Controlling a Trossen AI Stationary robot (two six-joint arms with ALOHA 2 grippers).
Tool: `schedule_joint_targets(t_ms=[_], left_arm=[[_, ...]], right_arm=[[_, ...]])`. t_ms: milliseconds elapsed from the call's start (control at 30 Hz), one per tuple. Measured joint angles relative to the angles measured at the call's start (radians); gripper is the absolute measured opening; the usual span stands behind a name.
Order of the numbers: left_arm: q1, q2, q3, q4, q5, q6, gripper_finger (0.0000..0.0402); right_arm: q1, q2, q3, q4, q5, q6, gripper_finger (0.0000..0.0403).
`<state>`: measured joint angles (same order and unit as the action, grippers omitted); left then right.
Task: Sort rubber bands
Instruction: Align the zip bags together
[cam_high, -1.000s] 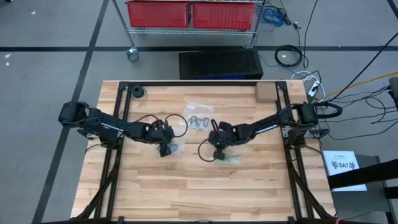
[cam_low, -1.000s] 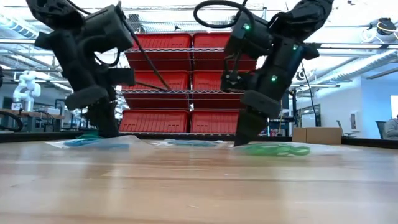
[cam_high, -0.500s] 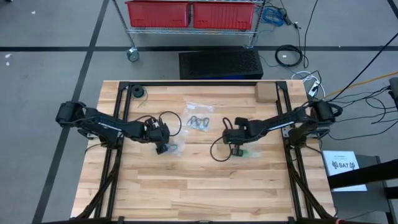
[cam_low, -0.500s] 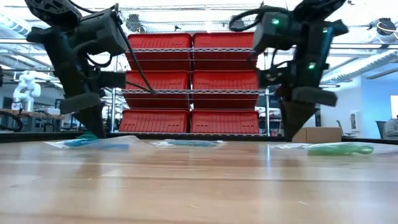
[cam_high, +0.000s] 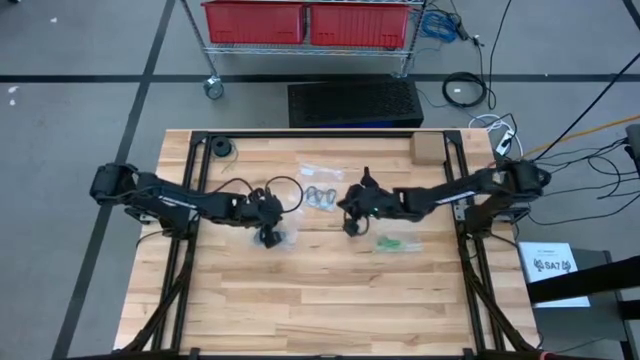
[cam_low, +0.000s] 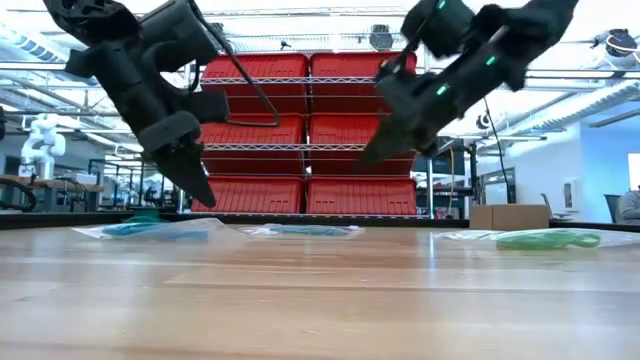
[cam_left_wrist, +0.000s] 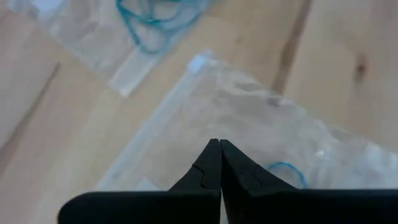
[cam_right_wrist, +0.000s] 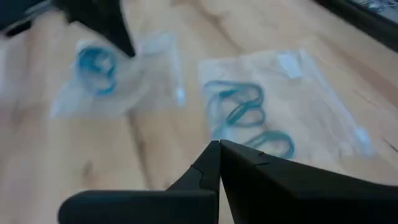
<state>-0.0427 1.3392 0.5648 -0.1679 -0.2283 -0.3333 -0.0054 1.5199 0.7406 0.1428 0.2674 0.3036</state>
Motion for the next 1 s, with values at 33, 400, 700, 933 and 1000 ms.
schedule_joint_targets(t_ms=[33,400,700,933,1000], left_arm=[[0.009,0.0,0.0,-0.004,-0.001,0.0,0.0],[0.065,0.011,-0.112,0.018,-0.021,-0.063,0.0],[0.062,-0.005,-0.136,-0.032,-0.114,-0.098,0.0],[0.062,-0.1,-0.142,-0.188,-0.146,-0.107,0.0],[0.062,-0.144,-0.142,-0.219,-0.156,-0.123,0.0]], right_arm=[[-0.015,0.03,-0.001,0.05,0.001,-0.002,0.0],[-0.131,0.368,0.215,0.189,-0.011,-0.025,0.0],[-0.166,0.495,0.362,0.035,-0.037,-0.046,0.0],[-0.163,0.494,0.363,-0.036,-0.173,-0.103,0.0],[-0.152,0.49,0.366,-0.081,-0.191,-0.107,0.0]])
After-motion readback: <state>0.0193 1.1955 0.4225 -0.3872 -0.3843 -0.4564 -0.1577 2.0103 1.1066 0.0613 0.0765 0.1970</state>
